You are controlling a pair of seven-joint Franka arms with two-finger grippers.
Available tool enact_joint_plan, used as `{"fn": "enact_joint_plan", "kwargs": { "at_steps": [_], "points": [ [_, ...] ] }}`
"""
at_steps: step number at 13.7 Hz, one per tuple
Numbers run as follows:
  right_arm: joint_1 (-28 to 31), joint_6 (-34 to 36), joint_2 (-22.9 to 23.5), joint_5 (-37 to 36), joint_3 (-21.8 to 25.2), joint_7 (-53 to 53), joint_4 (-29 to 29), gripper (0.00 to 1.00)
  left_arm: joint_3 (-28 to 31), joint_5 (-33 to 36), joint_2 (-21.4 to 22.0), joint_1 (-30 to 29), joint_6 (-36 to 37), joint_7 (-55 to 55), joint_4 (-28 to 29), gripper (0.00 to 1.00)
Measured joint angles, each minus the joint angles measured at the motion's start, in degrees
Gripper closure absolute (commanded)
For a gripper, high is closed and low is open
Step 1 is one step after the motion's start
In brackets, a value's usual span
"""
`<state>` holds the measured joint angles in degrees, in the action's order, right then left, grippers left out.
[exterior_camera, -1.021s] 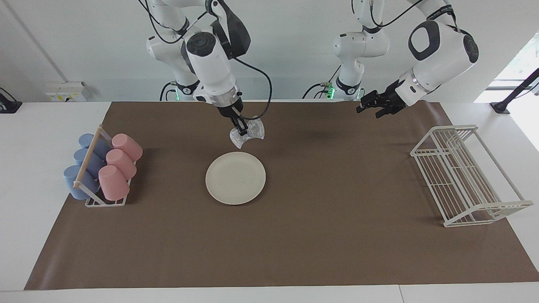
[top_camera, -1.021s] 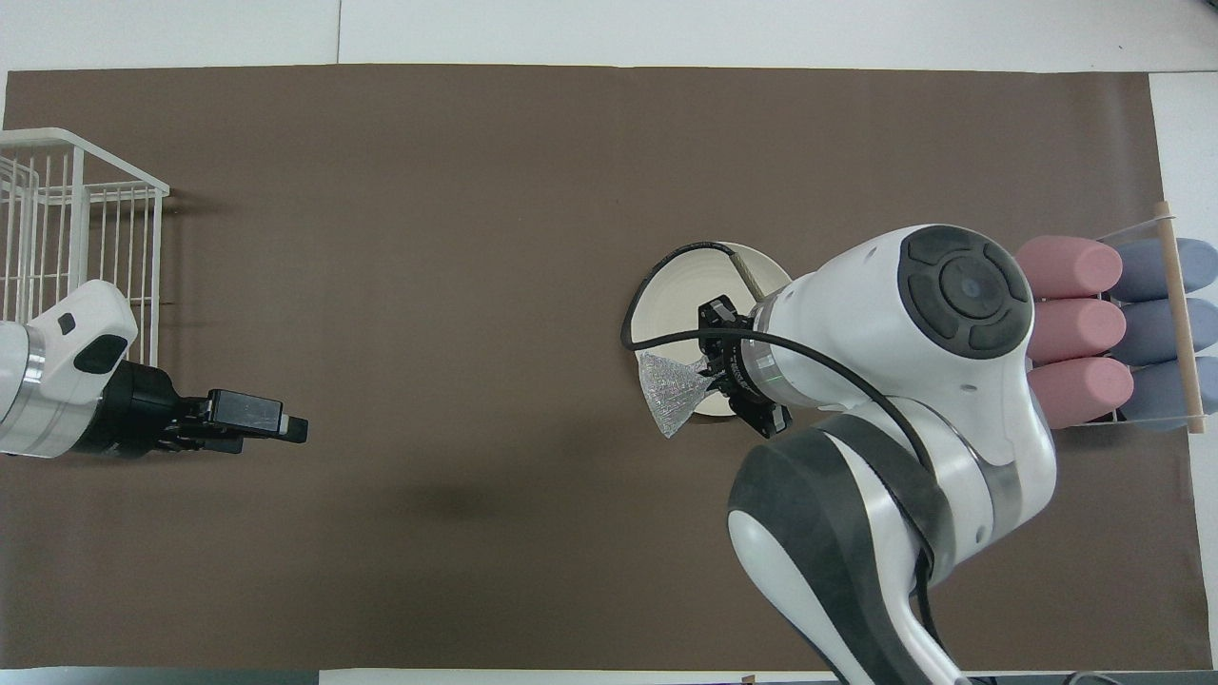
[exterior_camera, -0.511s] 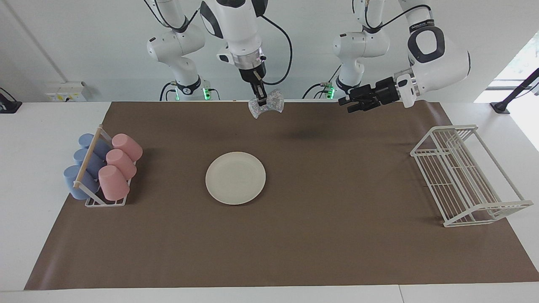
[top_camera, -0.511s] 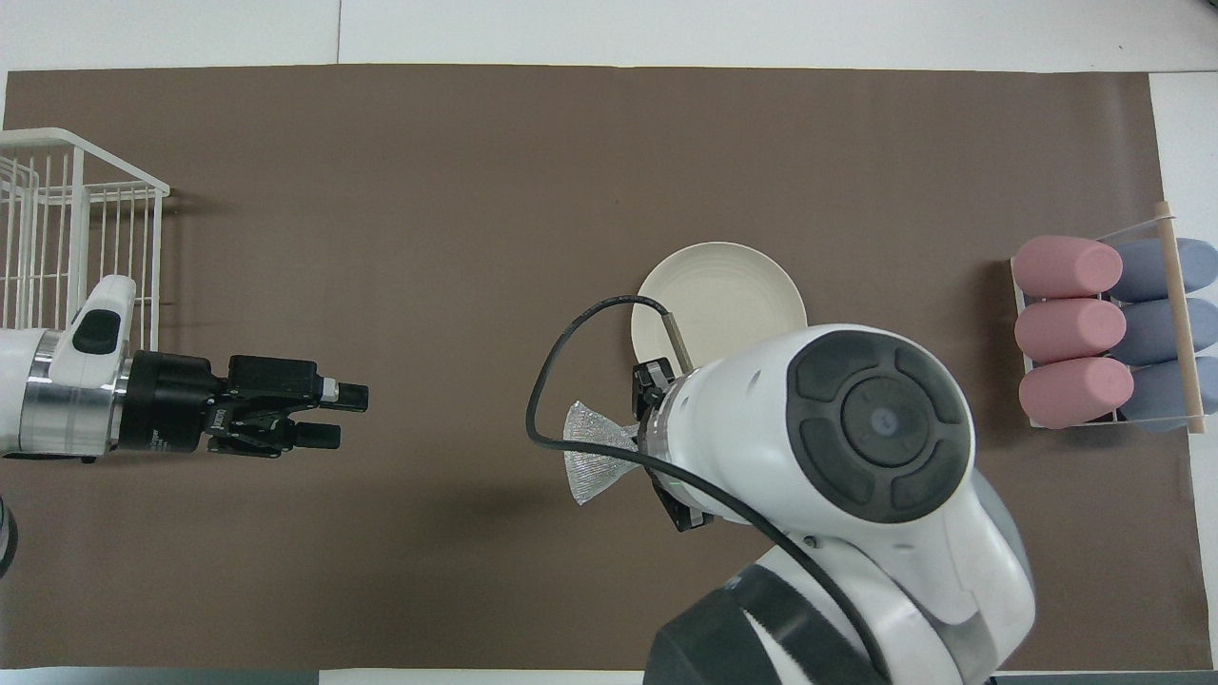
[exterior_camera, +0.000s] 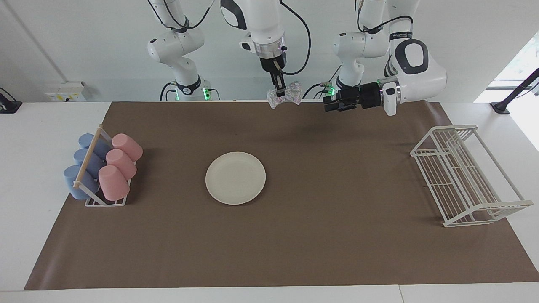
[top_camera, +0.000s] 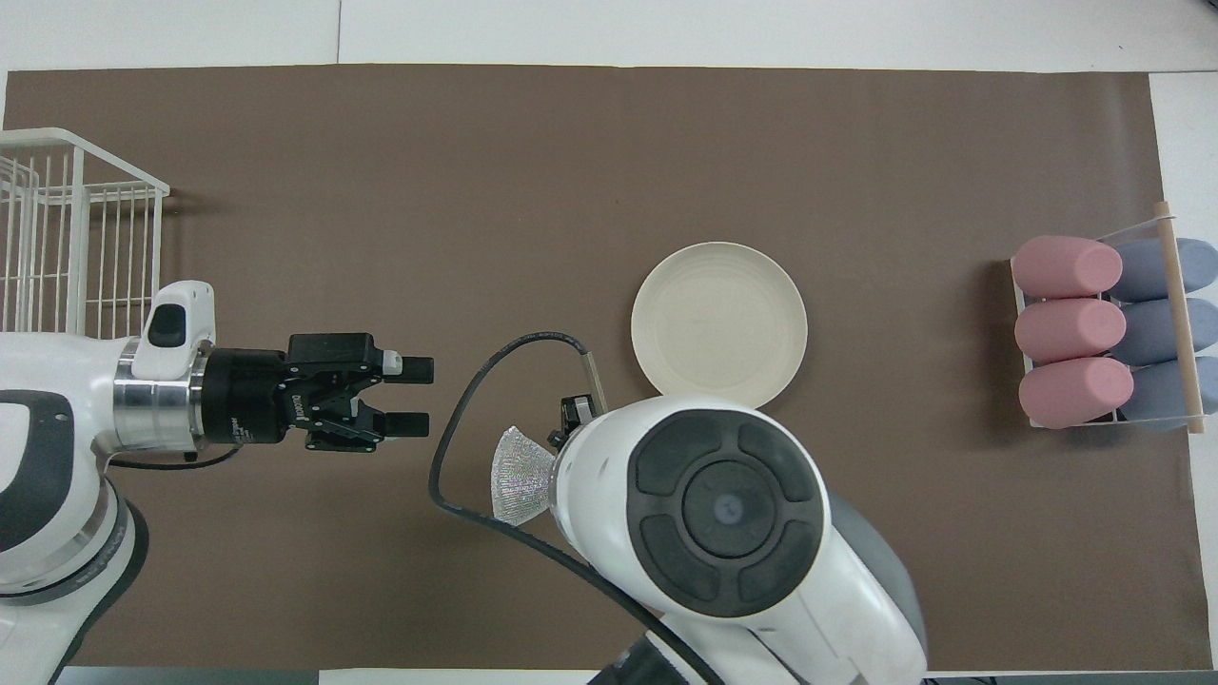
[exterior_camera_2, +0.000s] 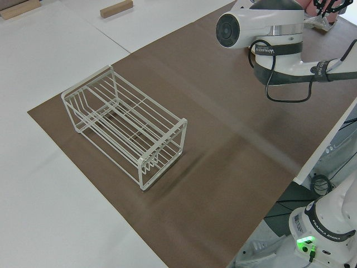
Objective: Wipe plate with sponge
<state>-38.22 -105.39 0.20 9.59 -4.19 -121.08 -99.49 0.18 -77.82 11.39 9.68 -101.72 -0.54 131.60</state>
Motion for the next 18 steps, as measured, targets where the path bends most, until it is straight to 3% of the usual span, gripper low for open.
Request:
{"fn": "enact_joint_plan", "kwargs": {
  "at_steps": [3, 9, 10, 13, 14, 18],
  "points": [
    [-0.1, 0.0, 1.2, -1.5, 0.2, -0.1, 1.2, 1.0, -0.2, -1.6, -1.3, 4.7, -1.7, -0.5, 0.0, 0.0],
    [0.0, 0.0, 1.3, -1.7, 0.3, -0.1, 1.4, 1.0, -0.2, -1.7, -1.4, 6.8, -1.7, 1.5, 0.0, 0.08],
    [0.0, 0.0, 1.3, -1.7, 0.3, -0.1, 1.4, 1.0, -0.2, -1.7, -1.4, 7.0, -1.7, 1.8, 0.0, 0.17],
    [0.2, 0.0, 1.3, -1.7, 0.3, -0.1, 1.4, 1.0, 0.0, -1.8, -1.4, 7.1, -0.4, 2.5, 0.0, 0.82],
    [0.2, 0.0, 1.3, -1.7, 0.3, -0.1, 1.5, 1.0, 0.3, -1.8, -1.4, 7.0, 0.7, 2.9, 0.0, 1.0],
    [0.2, 0.0, 1.3, -1.7, 0.3, -0.1, 1.5, 1.0, 0.9, -1.8, -1.4, 6.4, 2.7, 6.4, 0.0, 1.0]
  ]
}}
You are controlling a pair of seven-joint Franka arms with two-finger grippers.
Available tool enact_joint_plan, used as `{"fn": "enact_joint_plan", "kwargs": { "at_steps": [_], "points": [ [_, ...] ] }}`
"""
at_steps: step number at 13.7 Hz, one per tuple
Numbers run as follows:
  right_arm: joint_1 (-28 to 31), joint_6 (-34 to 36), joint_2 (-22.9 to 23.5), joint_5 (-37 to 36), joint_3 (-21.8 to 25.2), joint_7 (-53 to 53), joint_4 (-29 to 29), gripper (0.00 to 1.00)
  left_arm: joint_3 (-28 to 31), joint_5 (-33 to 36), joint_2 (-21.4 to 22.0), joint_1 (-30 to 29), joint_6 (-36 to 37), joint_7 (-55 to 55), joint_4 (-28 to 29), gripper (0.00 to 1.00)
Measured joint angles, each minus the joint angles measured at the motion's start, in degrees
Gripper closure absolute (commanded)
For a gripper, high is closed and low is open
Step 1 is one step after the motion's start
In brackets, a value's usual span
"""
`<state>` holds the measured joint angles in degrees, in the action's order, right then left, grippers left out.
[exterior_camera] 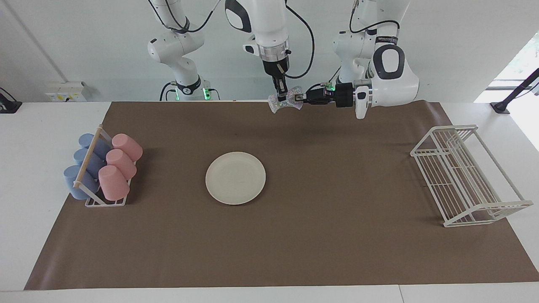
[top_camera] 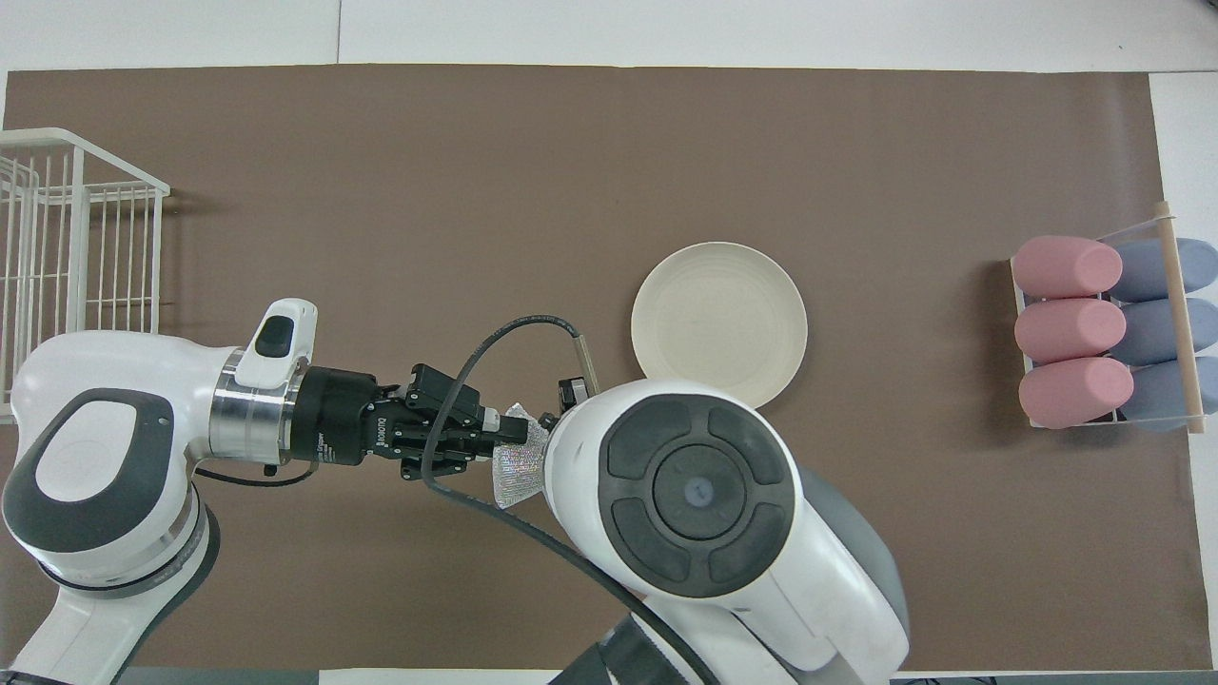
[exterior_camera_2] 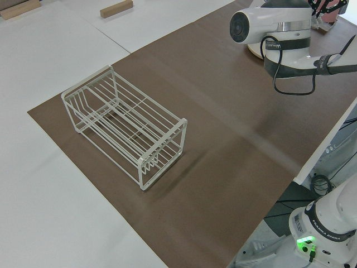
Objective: Wipe plate with sponge
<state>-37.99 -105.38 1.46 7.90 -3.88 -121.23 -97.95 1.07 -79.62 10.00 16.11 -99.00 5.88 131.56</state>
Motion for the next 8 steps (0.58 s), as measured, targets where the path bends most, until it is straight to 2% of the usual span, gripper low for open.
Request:
{"fn": "enact_joint_plan", "kwargs": {
  "at_steps": [2, 3, 4, 8],
  "points": [
    [0.0, 0.0, 0.0, 0.0, 0.0, 0.0, 0.1, 1.0, 0.0, 0.0, 0.0, 0.0, 0.0, 1.9, 0.0, 1.0],
    [0.0, 0.0, 0.0, 0.0, 0.1, 0.2, 0.2, 0.41, 0.0, 0.0, 0.0, 0.0, 0.0, 2.4, 0.0, 1.0],
    [0.1, 0.0, -0.1, 0.0, 0.2, 1.2, 0.3, 0.0, 0.0, 0.0, 0.1, 0.0, 0.0, 2.8, -0.1, 1.0],
    [1.7, 0.4, -1.4, 0.0, 0.7, 5.2, 0.2, 0.0, 0.0, 0.0, 0.1, 0.0, 0.0, 3.6, -0.1, 1.0]
  ]
}}
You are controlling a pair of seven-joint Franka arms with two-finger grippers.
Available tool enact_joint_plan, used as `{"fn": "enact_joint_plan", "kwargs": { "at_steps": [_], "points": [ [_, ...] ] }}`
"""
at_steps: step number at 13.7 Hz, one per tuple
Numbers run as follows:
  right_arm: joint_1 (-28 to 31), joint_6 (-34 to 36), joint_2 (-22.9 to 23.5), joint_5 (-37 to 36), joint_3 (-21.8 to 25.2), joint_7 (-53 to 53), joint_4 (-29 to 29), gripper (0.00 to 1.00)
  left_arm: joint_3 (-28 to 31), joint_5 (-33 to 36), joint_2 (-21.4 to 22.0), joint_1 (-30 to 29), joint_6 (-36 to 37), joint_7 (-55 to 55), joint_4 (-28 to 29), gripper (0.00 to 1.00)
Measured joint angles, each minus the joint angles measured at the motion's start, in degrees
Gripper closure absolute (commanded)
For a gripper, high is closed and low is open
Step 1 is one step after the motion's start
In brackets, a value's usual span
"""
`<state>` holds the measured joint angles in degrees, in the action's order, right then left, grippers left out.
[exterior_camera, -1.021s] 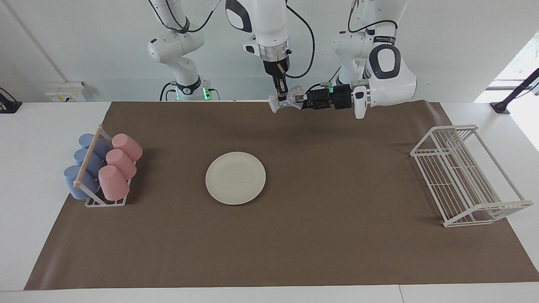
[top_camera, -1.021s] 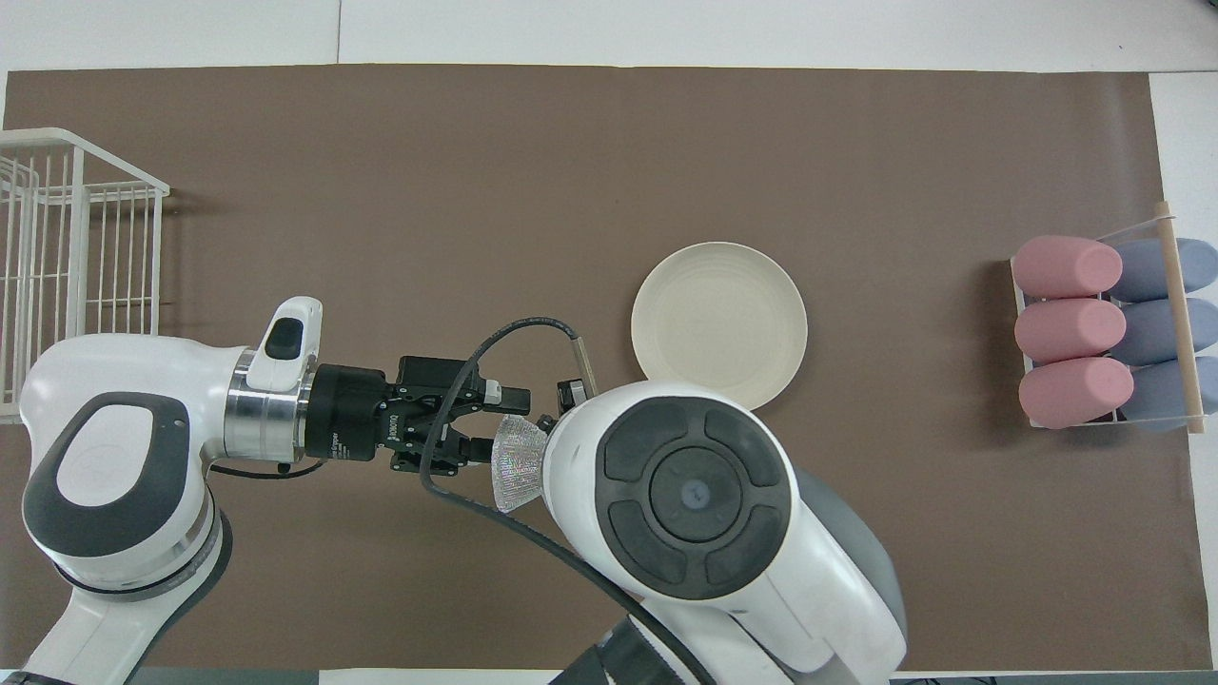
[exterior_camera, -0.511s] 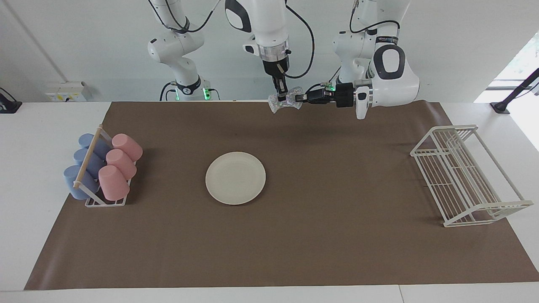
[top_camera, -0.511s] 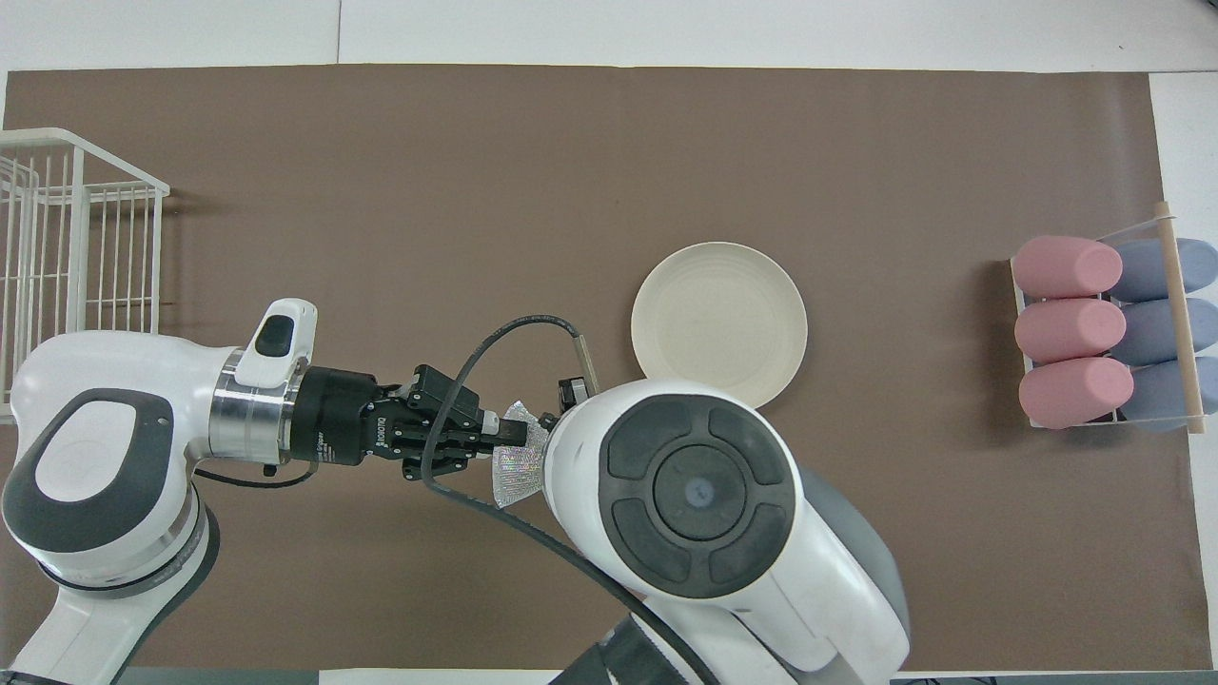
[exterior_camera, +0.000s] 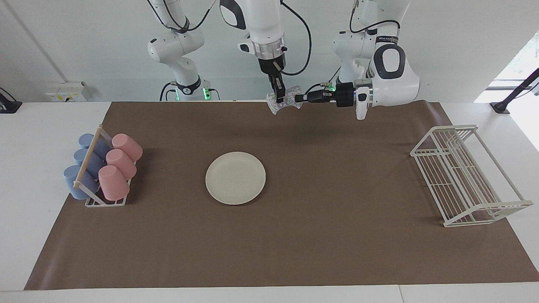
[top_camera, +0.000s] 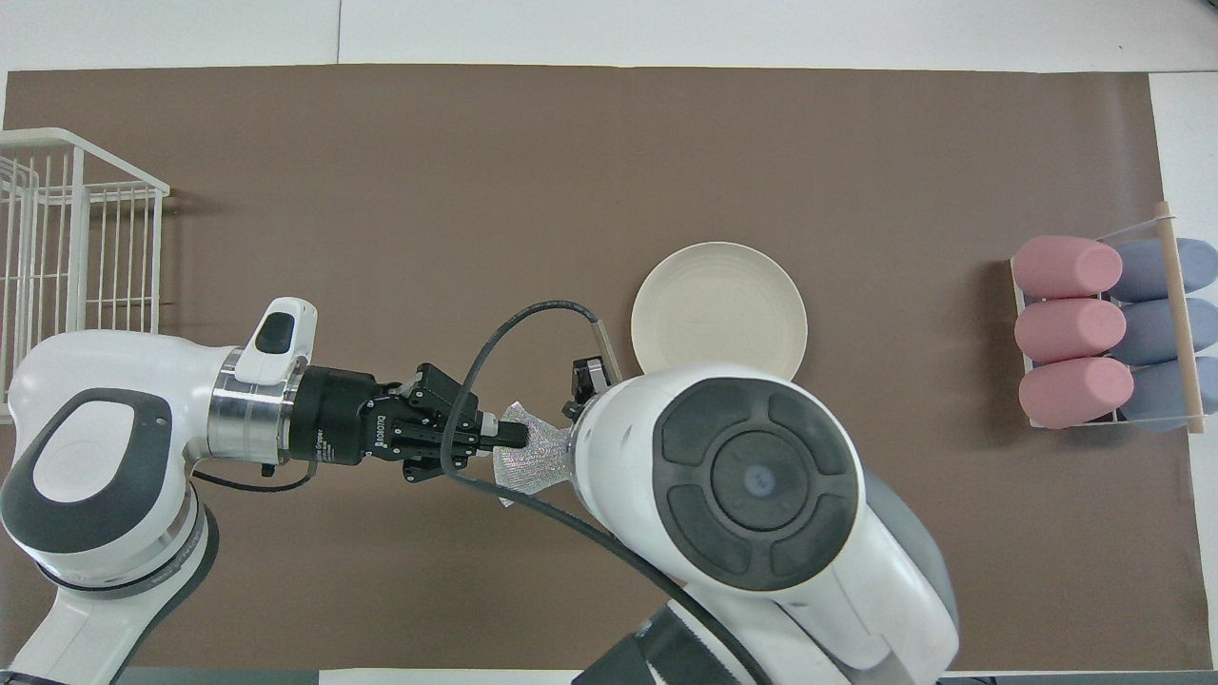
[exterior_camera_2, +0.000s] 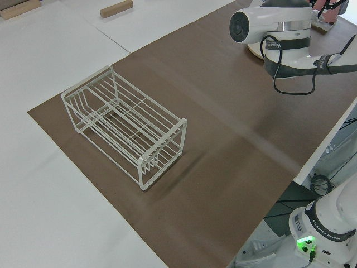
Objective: Wipe plate with sponge
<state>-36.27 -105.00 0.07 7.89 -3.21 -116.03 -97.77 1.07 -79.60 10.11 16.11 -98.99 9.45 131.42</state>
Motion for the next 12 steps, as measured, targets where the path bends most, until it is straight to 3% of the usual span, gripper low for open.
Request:
{"fn": "enact_joint_plan", "kwargs": {
  "at_steps": [5, 9, 12],
  "points": [
    [7.8, 6.3, -3.1, -0.1, 0.2, 18.0, -0.1, 0.0, 0.2, 6.1, 0.1, -0.8, 0.0, 4.4, -1.4, 1.0],
    [17.3, 13.9, -5.2, -0.1, 0.5, 41.2, -0.1, 0.0, 0.4, 16.7, 0.3, -5.1, 0.1, 9.7, -5.2, 1.0],
    [23.2, 16.5, -5.4, -0.1, 0.7, 55.6, -0.2, 0.0, 0.5, 28.8, 0.3, -6.4, 0.1, 17.4, -9.8, 1.0]
  ]
}}
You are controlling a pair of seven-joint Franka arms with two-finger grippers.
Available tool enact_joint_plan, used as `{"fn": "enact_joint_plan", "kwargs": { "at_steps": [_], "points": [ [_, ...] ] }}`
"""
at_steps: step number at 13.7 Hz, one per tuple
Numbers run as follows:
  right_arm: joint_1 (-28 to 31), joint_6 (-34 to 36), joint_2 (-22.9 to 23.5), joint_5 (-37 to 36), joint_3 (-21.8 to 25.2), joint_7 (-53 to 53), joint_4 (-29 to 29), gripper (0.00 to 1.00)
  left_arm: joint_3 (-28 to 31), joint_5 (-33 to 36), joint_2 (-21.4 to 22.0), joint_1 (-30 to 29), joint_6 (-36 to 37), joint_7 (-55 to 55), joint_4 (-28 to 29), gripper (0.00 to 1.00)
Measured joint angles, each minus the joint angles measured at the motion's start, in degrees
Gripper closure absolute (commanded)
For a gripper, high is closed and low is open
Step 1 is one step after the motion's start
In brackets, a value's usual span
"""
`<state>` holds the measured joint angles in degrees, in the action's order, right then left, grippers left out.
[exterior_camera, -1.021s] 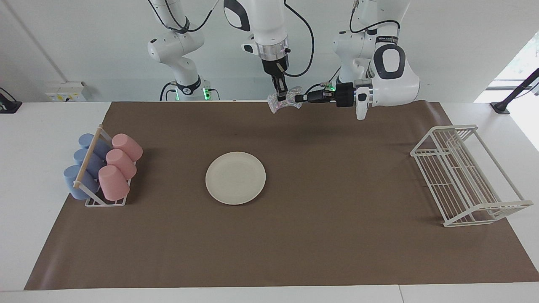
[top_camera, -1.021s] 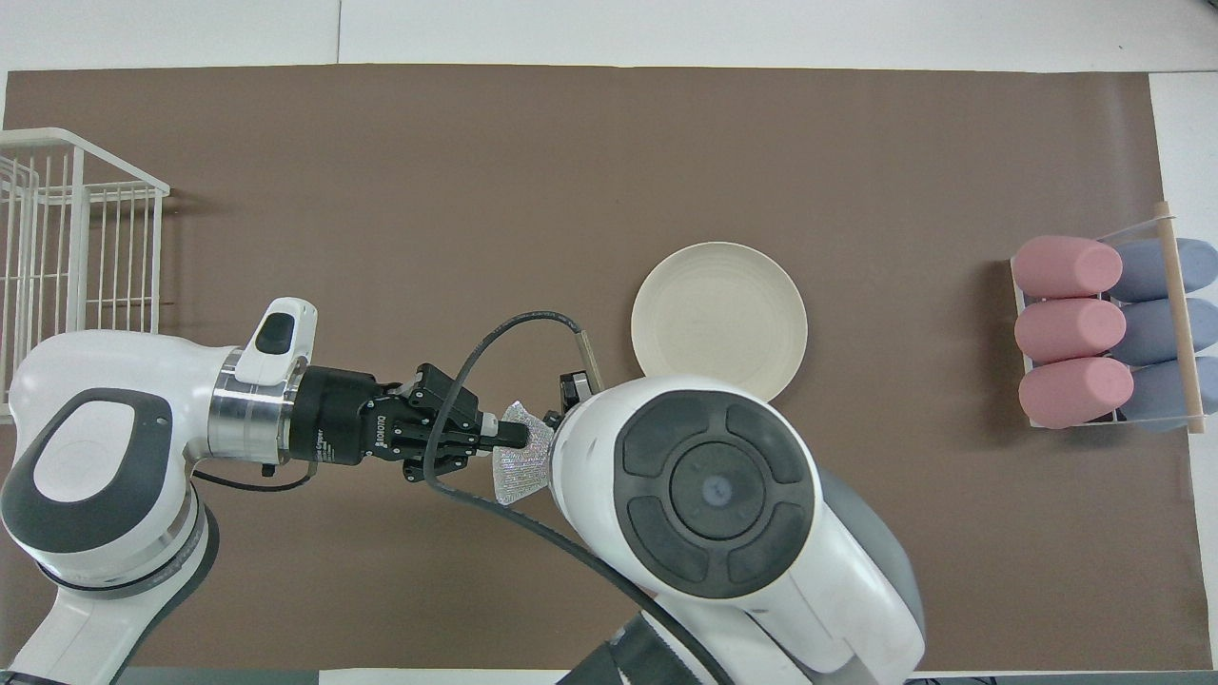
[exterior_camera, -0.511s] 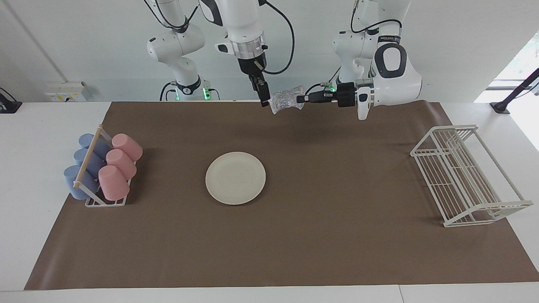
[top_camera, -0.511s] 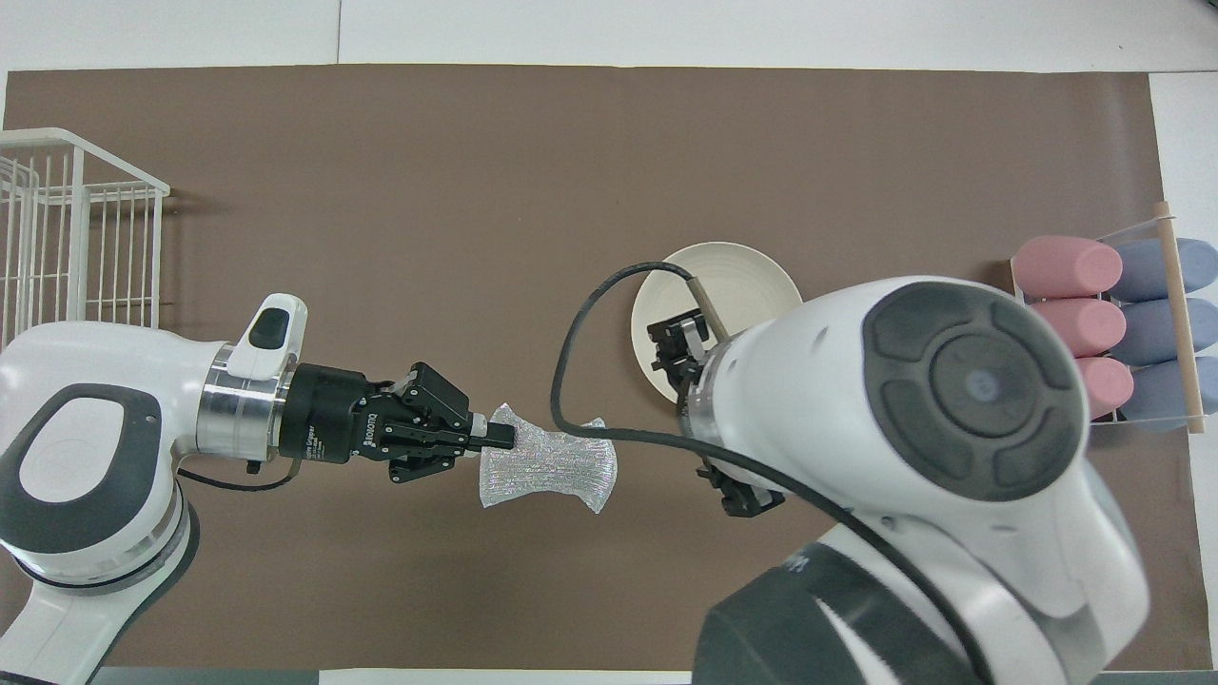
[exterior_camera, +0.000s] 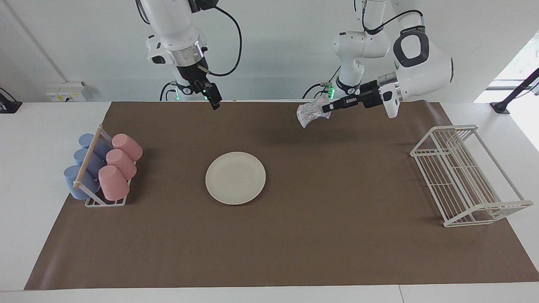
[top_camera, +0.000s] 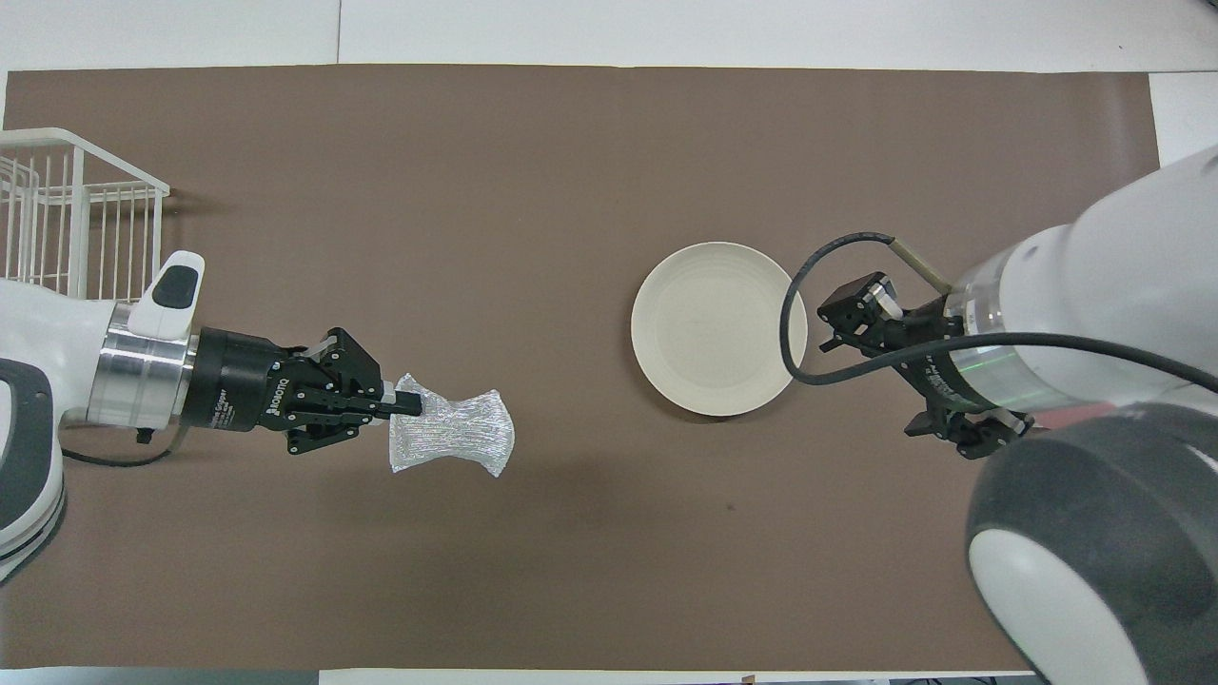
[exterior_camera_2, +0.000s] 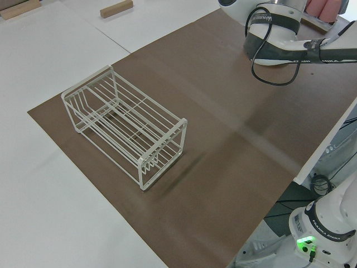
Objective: Wipe plate with sponge
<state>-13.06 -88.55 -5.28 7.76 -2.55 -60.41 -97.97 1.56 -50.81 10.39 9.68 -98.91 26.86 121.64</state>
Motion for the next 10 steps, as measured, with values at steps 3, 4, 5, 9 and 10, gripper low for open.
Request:
{"fn": "enact_joint_plan", "kwargs": {
  "at_steps": [3, 4, 5, 9, 10],
  "points": [
    [5.0, 0.4, 0.0, 0.0, 0.0, 17.0, -0.1, 0.0, 0.0, 11.6, -1.2, -0.5, 0.0, 4.0, -4.3, 1.0],
    [6.8, 0.2, 0.0, -0.1, 0.0, 23.1, -0.1, 0.0, 0.0, 16.2, -1.9, -0.9, 0.0, 4.7, -5.5, 1.0],
    [8.6, 0.1, 0.0, -0.3, 0.1, 28.6, -0.1, 0.0, 0.0, 20.6, -2.6, -1.1, 0.0, 5.2, -6.4, 1.0],
    [12.8, -2.1, 0.2, -3.9, 0.1, 47.6, -0.2, 0.0, -0.4, 40.4, -4.1, -1.0, 0.1, 5.6, -7.5, 1.0],
    [13.1, -3.5, 0.3, -5.2, 0.1, 51.0, -0.2, 0.0, -0.7, 45.9, -4.2, -0.8, 0.8, 5.7, -7.7, 1.0]
  ]
}}
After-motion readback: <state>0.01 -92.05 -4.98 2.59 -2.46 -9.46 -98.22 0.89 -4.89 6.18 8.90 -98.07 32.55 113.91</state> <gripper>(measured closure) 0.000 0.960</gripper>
